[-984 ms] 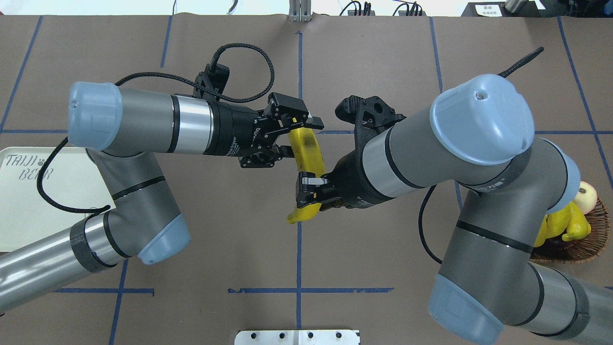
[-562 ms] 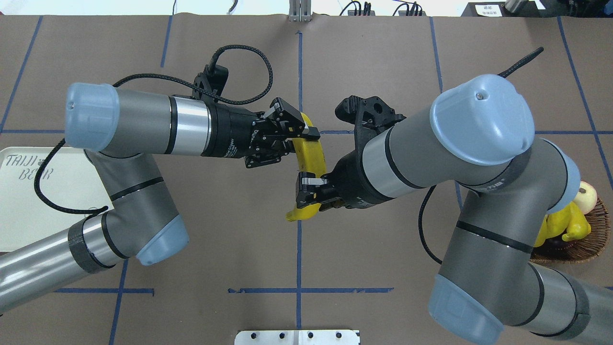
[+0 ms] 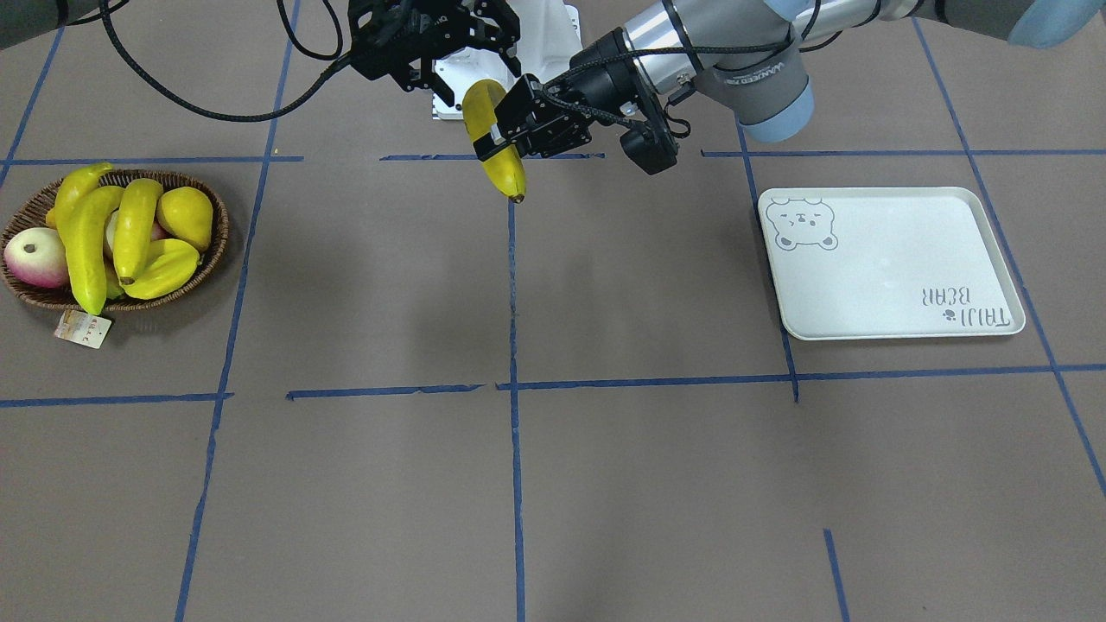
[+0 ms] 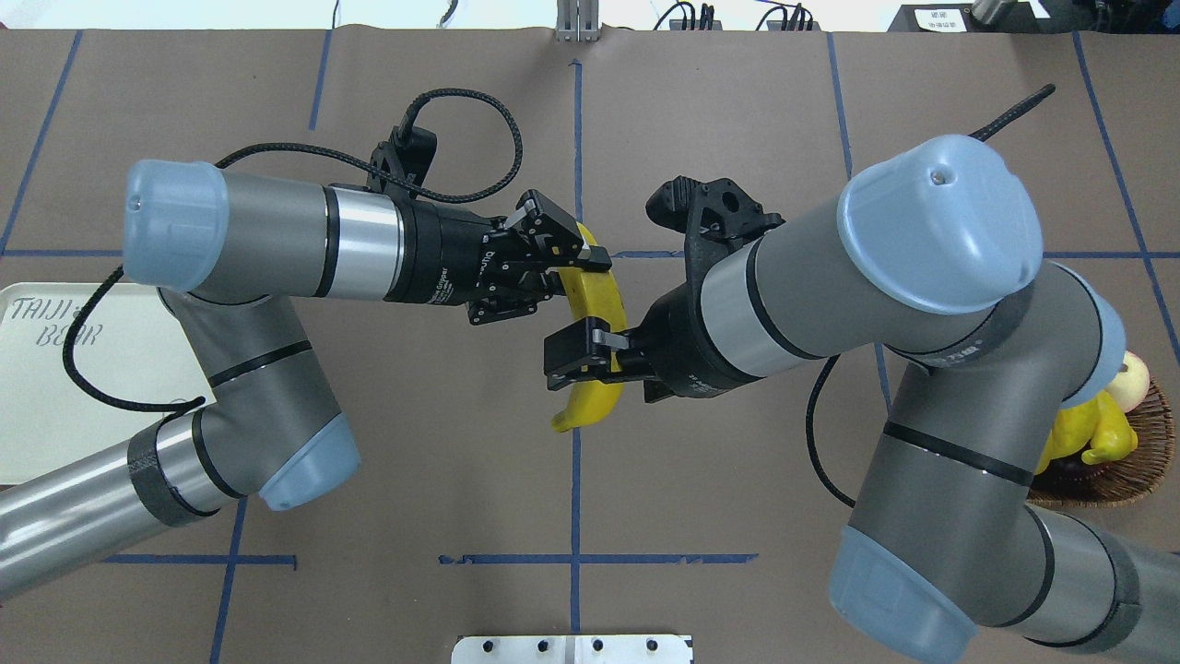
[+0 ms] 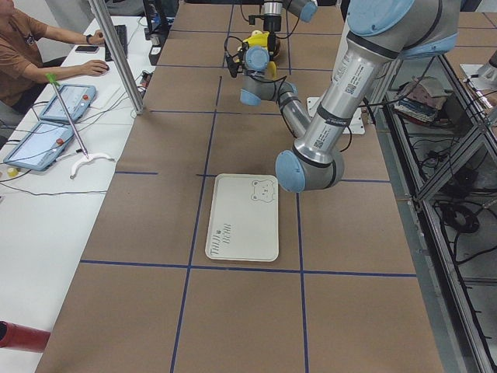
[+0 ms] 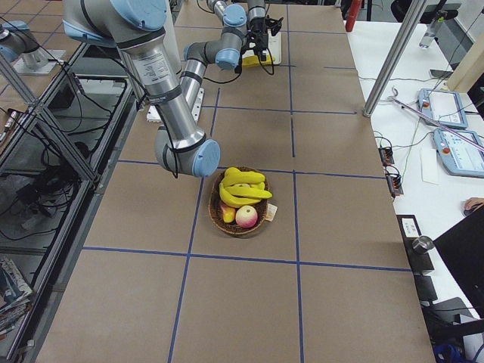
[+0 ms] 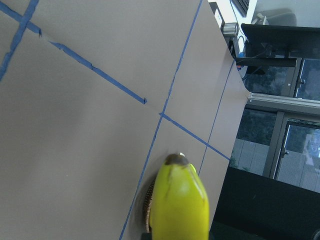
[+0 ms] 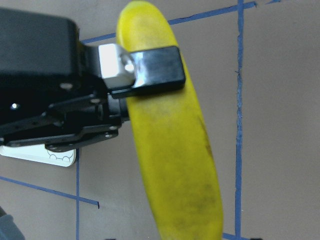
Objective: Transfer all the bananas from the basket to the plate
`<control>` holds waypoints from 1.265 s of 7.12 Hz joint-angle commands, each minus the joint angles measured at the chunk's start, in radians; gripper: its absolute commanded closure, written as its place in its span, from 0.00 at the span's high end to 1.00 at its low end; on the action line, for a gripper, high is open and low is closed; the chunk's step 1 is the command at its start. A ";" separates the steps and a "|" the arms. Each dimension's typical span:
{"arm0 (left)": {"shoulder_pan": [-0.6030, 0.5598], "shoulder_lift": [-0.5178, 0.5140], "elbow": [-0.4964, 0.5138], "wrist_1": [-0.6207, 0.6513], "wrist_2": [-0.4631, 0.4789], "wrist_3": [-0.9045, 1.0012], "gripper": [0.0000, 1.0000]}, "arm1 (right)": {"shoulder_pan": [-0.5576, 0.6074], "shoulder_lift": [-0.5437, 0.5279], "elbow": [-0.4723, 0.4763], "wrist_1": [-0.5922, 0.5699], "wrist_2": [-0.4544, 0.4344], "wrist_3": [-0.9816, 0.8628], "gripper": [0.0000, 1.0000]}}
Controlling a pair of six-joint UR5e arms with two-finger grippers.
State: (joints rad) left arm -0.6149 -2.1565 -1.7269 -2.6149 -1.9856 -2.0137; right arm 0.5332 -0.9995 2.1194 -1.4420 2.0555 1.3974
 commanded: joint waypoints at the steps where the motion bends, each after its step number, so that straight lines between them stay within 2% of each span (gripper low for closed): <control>1: -0.049 0.023 -0.026 0.209 -0.016 0.009 0.00 | 0.051 -0.005 0.040 -0.001 0.005 -0.004 1.00; 3: -0.092 0.114 -0.185 0.578 -0.048 0.355 0.00 | 0.103 -0.014 0.053 -0.008 0.002 -0.005 1.00; 4: -0.121 0.192 -0.254 0.705 -0.048 0.491 0.00 | 0.128 -0.033 0.053 -0.012 0.003 -0.006 1.00; 5: -0.152 0.284 -0.272 0.769 -0.047 0.606 0.00 | 0.137 -0.056 0.053 -0.012 0.002 -0.006 1.00; 6: -0.181 0.413 -0.267 0.770 -0.045 0.729 0.00 | 0.142 -0.064 0.050 -0.012 0.002 -0.006 1.00; 7: -0.227 0.497 -0.257 0.771 -0.047 0.813 0.00 | 0.142 -0.067 0.050 -0.012 0.000 -0.006 1.00; 9: -0.255 0.530 -0.138 0.770 -0.045 0.829 0.00 | 0.142 -0.074 0.048 -0.012 0.000 -0.006 1.00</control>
State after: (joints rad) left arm -0.8481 -1.6518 -1.9355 -1.8450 -2.0321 -1.2056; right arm 0.6743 -1.0704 2.1682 -1.4542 2.0557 1.3913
